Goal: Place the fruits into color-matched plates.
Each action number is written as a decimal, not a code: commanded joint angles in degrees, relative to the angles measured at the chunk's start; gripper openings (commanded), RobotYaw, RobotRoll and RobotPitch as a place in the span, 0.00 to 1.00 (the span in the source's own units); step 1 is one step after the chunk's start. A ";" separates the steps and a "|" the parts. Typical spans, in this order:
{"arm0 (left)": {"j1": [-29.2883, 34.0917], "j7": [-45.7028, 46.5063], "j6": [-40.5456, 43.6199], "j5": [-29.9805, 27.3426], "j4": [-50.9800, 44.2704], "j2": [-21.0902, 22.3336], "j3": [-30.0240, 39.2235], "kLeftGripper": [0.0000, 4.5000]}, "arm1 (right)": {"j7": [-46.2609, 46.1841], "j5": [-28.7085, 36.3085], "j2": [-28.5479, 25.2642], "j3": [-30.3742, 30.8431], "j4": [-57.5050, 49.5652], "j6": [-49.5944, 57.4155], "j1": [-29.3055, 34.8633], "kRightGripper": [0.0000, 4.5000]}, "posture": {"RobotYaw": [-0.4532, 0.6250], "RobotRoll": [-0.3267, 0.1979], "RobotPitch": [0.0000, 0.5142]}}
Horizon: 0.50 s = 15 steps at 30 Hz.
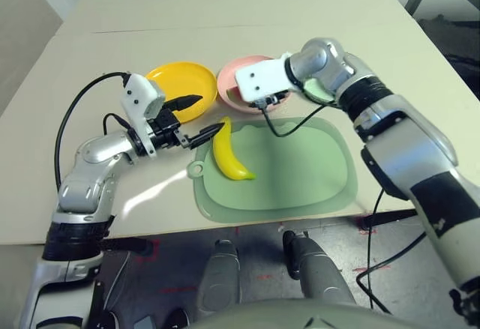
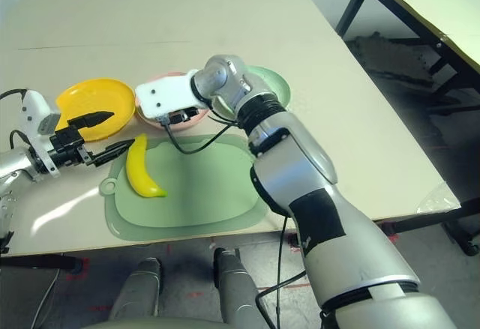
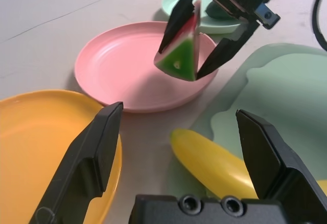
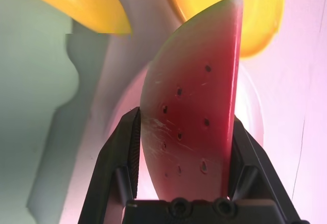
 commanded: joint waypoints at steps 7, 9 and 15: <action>2.41 -0.53 -2.90 0.48 0.72 -0.87 0.01 1.00 | -4.84 -4.45 0.75 -1.10 2.62 0.88 0.63 0.66 | 0.54 0.62 0.41; 2.79 -0.04 -2.85 0.50 0.44 -1.39 -0.11 1.00 | -4.91 -4.61 0.59 -1.37 2.59 0.75 0.55 0.79 | 0.53 0.62 0.41; 2.62 -0.66 -5.61 1.50 -0.39 -1.92 -0.87 1.00 | -3.80 -4.84 -1.32 -1.66 2.23 -0.45 0.10 1.00 | 0.53 0.62 0.40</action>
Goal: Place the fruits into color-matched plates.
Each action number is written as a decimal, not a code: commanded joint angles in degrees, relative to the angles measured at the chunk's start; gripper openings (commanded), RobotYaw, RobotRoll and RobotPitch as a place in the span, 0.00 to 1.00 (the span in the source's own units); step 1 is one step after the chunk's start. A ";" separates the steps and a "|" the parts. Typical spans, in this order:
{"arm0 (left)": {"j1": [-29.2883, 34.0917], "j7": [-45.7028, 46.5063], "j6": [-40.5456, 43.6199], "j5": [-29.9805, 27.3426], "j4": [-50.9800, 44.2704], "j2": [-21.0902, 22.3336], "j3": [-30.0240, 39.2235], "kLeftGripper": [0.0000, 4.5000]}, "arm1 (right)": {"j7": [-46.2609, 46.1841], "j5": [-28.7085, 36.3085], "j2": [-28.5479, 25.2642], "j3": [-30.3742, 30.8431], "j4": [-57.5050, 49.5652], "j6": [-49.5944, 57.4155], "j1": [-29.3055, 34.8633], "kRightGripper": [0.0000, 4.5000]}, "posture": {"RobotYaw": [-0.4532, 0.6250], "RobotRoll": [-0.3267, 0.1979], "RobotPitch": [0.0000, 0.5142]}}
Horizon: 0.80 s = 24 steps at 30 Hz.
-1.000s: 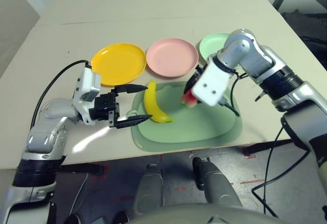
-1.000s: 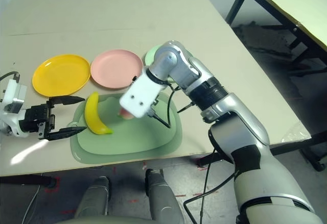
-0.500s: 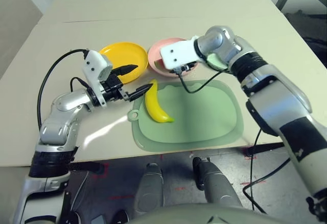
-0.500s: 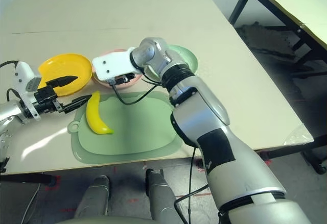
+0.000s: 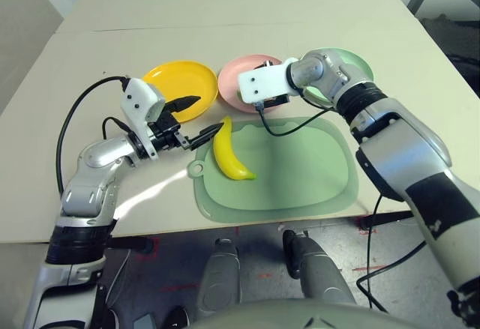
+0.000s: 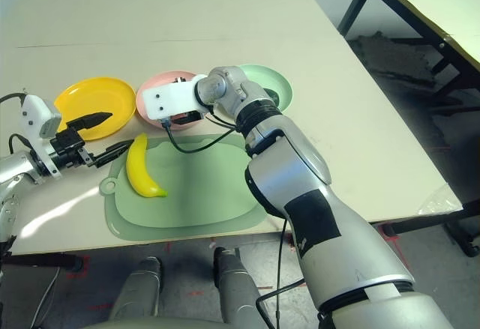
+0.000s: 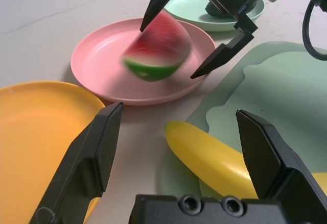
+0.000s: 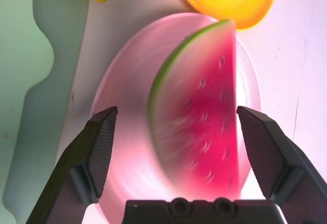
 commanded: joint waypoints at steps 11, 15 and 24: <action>-0.22 -3.96 -4.71 1.24 1.19 2.01 0.27 1.00 | 22.59 17.13 -8.89 -16.44 -10.59 5.19 4.68 1.00 | 0.52 0.62 0.37; -0.03 -6.81 -7.19 1.62 2.65 3.79 0.31 1.00 | 28.94 27.65 -12.77 -23.43 -27.06 22.93 13.91 1.00 | 0.51 0.62 0.38; -3.17 -15.73 -14.76 5.68 10.65 9.21 -2.87 1.00 | 27.31 48.49 -17.19 -33.12 -65.21 54.88 46.89 1.00 | 0.48 0.62 0.40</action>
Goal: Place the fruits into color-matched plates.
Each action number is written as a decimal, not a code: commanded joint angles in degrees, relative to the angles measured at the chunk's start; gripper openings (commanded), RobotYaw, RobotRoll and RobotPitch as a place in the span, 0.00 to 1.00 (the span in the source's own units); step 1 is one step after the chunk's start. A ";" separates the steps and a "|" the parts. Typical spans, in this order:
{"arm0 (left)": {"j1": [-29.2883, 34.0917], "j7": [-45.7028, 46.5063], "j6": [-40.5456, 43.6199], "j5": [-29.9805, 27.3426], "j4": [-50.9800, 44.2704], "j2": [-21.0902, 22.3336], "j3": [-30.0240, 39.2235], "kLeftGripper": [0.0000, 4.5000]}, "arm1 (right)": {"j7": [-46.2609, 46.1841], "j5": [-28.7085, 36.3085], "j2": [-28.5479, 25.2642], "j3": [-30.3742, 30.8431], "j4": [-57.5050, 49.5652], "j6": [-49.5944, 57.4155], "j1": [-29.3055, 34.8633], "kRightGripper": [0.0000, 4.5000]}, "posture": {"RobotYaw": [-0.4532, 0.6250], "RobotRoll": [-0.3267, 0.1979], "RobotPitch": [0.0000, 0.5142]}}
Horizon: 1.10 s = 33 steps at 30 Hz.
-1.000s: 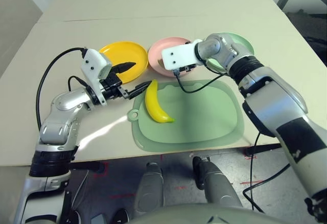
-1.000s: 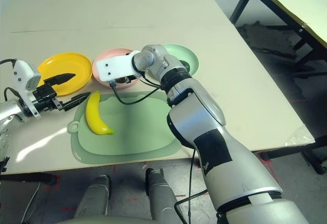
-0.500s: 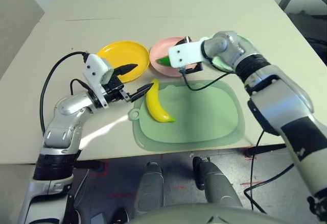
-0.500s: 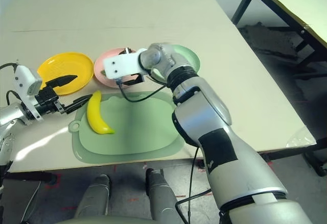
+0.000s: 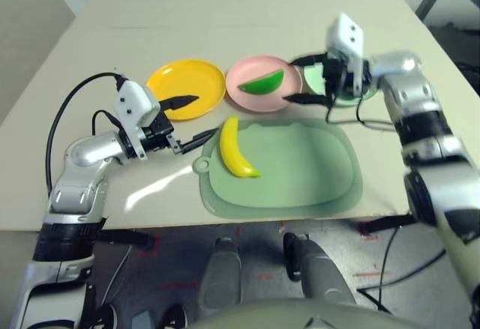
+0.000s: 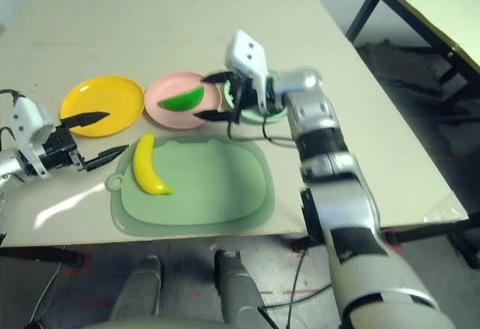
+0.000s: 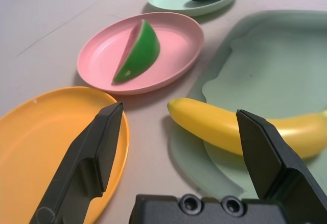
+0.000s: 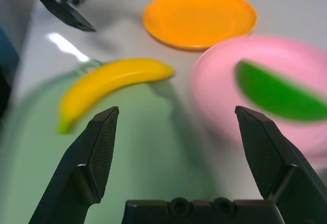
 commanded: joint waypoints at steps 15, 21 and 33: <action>-17.05 -27.06 -27.83 10.42 13.43 7.36 -15.51 1.00 | -0.23 4.59 9.76 -1.34 -3.56 -31.44 24.23 1.00 | 0.45 0.62 0.36; -26.76 -33.33 -33.77 11.95 20.24 7.87 -22.96 1.00 | 1.79 2.47 9.13 0.24 2.59 -42.03 23.15 1.00 | 0.42 0.62 0.35; -44.01 -33.33 -51.63 19.06 46.09 0.06 -39.55 1.00 | -0.73 2.08 8.53 3.14 0.63 -45.49 26.49 1.00 | 0.35 0.62 0.34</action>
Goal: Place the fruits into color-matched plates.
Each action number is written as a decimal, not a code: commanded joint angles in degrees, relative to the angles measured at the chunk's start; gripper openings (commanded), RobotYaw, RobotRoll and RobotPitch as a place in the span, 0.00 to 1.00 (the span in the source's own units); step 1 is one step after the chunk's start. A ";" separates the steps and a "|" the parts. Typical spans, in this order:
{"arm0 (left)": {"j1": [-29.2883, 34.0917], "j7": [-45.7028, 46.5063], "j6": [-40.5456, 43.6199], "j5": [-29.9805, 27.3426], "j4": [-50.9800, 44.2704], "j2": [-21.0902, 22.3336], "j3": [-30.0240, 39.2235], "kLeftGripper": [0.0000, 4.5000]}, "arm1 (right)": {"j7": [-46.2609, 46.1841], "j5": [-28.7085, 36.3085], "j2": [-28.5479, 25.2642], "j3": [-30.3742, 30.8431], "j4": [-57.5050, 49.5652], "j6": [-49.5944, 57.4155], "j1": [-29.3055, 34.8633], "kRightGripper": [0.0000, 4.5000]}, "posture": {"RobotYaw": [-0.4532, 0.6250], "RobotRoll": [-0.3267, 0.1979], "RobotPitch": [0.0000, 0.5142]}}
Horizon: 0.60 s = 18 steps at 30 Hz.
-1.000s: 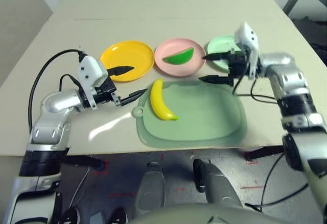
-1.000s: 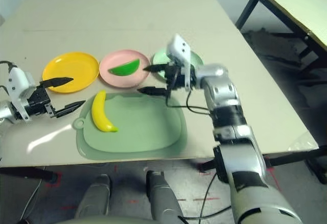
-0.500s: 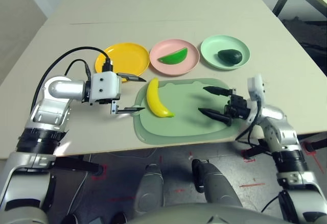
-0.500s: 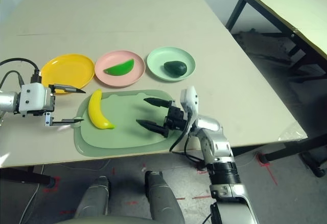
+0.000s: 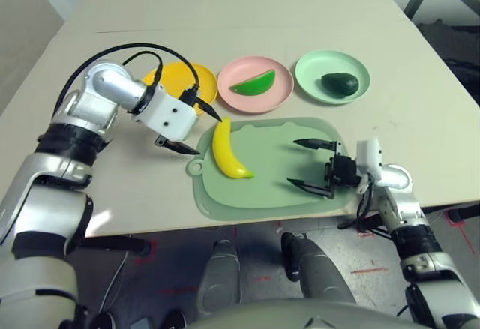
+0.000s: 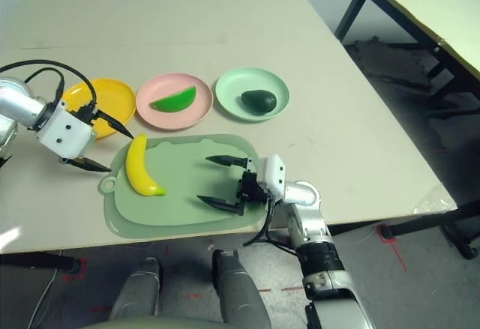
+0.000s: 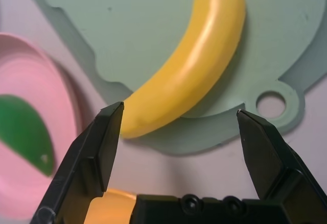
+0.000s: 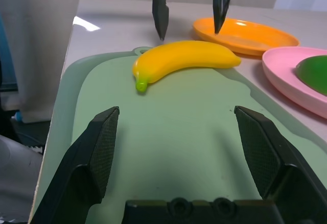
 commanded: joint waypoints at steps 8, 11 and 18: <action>-3.48 -0.59 -7.49 3.25 9.83 -7.26 -4.76 1.00 | -4.33 -0.30 -1.13 0.65 -3.75 0.28 3.83 1.00 | 0.32 0.62 0.34; -3.19 -0.59 -7.25 4.61 10.02 -6.65 -7.26 1.00 | -5.28 -0.56 -1.50 0.83 -4.65 0.57 4.28 1.00 | 0.31 0.62 0.34; -1.99 -0.59 -1.27 1.95 6.92 -3.22 -12.19 0.59 | -6.26 -0.25 -2.48 0.76 -4.93 1.38 3.32 1.00 | 0.32 0.62 0.33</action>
